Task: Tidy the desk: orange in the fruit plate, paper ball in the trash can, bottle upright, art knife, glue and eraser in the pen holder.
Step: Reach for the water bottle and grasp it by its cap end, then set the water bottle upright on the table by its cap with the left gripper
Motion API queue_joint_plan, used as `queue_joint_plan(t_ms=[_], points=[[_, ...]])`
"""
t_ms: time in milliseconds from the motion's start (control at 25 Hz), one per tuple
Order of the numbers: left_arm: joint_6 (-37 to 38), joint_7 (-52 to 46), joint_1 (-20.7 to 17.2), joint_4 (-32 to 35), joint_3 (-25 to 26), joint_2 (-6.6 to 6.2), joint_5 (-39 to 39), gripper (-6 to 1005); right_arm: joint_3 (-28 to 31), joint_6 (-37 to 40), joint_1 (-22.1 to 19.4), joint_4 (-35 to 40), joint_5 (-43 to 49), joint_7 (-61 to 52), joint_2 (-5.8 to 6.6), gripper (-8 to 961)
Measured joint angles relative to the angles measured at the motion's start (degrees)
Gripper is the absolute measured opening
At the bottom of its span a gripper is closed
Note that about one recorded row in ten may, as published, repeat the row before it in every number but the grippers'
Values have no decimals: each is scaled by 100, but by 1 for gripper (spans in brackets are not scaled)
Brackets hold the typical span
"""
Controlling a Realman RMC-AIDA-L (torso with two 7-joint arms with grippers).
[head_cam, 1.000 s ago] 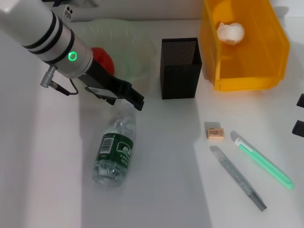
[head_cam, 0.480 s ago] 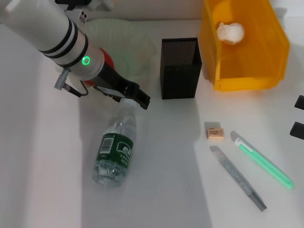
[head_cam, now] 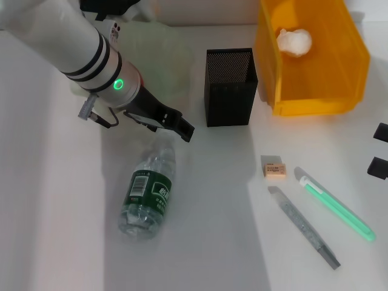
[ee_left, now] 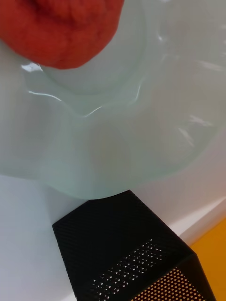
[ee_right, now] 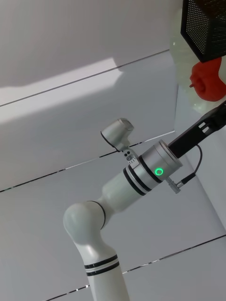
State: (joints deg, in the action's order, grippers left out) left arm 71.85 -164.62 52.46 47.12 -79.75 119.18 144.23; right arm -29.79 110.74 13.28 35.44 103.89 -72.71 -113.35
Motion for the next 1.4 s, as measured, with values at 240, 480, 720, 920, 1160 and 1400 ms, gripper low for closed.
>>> queue_joint_plan(t_ms=[240,480,720,920,1160,1400], points=[[-89,-18,-35,-12,-196,0,-3,784,0,-9,4,-3,0,3,3,852],[-115,-18,-68,-19,-221,0,-2,616,0,-11,15,-3,0,2,6,852],[-153,-18,-78,-19,-336,0,0,541,0,-54,26,-3,-1,3,7,851],[-156,-16,-78,-19,-402,0,-1,526,0,-54,25,-3,-9,3,7,851],[-164,-3,-92,6,-529,0,-8,478,0,-61,25,-2,-29,3,7,851],[-143,80,-343,547,-805,-1,-50,459,3,-62,18,-3,-36,3,7,851]])
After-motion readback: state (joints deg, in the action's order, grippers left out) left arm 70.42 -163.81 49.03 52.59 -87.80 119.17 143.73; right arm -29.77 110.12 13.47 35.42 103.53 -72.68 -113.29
